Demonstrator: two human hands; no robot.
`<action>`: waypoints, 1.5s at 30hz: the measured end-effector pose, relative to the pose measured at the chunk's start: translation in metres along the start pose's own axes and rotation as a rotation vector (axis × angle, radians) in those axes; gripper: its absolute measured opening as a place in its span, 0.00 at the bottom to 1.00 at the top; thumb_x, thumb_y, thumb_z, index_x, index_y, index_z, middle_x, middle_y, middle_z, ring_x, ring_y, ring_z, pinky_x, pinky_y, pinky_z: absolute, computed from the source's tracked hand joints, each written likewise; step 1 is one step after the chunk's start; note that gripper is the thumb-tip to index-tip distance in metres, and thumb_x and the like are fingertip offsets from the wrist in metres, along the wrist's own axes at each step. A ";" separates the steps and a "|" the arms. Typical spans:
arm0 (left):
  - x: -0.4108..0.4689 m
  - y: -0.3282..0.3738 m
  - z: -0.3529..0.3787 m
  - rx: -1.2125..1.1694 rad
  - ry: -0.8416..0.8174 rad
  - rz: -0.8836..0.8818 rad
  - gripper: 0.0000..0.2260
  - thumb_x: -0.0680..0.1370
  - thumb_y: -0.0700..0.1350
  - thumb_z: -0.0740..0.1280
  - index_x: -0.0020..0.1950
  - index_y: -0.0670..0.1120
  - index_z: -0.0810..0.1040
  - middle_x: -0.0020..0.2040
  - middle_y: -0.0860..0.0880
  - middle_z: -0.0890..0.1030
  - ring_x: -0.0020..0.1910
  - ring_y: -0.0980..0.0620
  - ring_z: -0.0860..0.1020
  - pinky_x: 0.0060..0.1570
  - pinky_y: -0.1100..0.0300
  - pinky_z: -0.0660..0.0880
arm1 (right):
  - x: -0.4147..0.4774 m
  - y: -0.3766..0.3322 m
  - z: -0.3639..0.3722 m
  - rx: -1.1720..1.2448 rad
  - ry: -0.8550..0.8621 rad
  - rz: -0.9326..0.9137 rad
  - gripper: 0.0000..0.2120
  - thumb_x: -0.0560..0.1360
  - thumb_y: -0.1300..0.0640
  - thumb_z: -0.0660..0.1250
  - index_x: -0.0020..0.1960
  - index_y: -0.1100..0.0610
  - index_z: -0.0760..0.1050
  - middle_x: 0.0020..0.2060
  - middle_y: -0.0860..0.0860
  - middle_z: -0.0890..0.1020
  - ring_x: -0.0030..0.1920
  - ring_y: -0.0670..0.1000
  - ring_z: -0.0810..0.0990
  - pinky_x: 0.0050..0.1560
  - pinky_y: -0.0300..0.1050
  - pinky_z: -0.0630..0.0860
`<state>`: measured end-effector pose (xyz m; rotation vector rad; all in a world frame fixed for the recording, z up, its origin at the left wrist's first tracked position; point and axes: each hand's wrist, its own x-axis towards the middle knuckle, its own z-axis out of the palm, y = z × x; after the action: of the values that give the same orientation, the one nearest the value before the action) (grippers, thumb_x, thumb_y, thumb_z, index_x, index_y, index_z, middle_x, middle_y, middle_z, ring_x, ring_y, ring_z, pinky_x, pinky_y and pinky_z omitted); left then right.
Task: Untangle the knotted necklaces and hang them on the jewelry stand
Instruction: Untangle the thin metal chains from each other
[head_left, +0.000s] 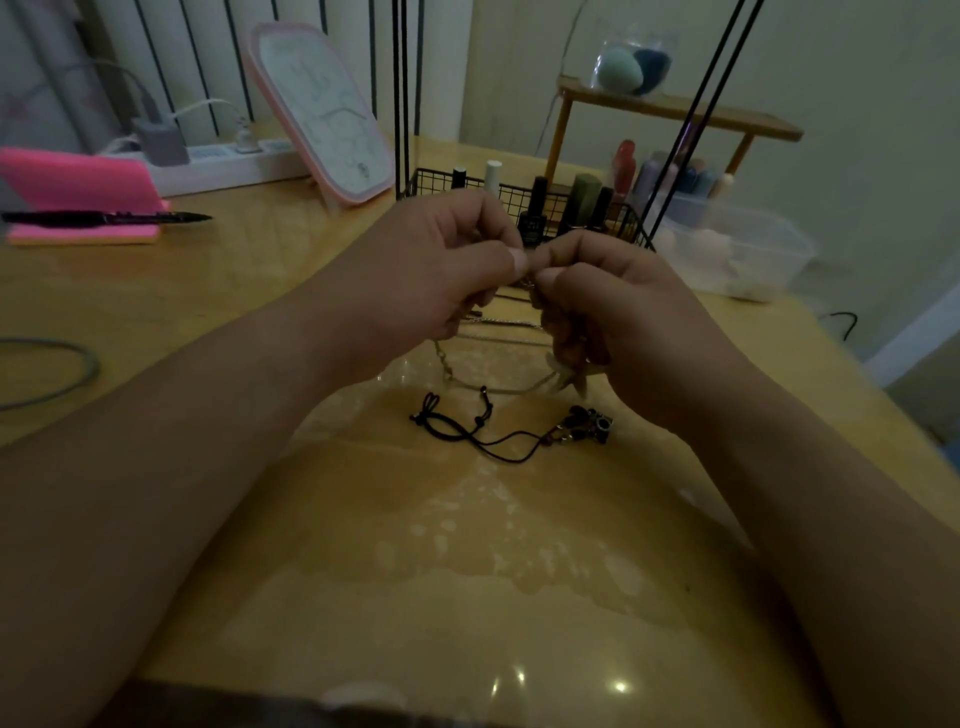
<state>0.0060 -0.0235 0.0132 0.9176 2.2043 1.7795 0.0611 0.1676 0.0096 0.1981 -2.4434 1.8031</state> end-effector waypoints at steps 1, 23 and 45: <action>0.000 0.000 0.000 -0.009 0.010 0.005 0.05 0.82 0.39 0.67 0.47 0.46 0.78 0.34 0.50 0.74 0.27 0.56 0.65 0.26 0.62 0.63 | -0.001 0.000 0.000 0.000 -0.010 -0.002 0.07 0.83 0.62 0.63 0.51 0.57 0.79 0.38 0.51 0.76 0.35 0.50 0.72 0.33 0.44 0.70; 0.002 -0.008 0.003 0.112 0.120 0.062 0.05 0.80 0.39 0.71 0.46 0.44 0.77 0.43 0.55 0.77 0.35 0.65 0.77 0.34 0.68 0.72 | -0.002 0.001 -0.002 -0.061 -0.016 0.045 0.03 0.80 0.58 0.70 0.50 0.58 0.80 0.38 0.53 0.79 0.33 0.48 0.75 0.31 0.40 0.72; 0.000 -0.004 0.016 0.119 0.150 -0.014 0.04 0.82 0.40 0.67 0.47 0.45 0.77 0.50 0.55 0.77 0.33 0.50 0.78 0.27 0.70 0.69 | -0.002 -0.002 0.006 -0.117 0.024 0.046 0.08 0.82 0.55 0.66 0.47 0.57 0.79 0.39 0.51 0.81 0.34 0.46 0.76 0.33 0.40 0.73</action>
<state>0.0122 -0.0105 0.0046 0.8126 2.4254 1.7815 0.0633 0.1614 0.0090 0.1108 -2.5470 1.6623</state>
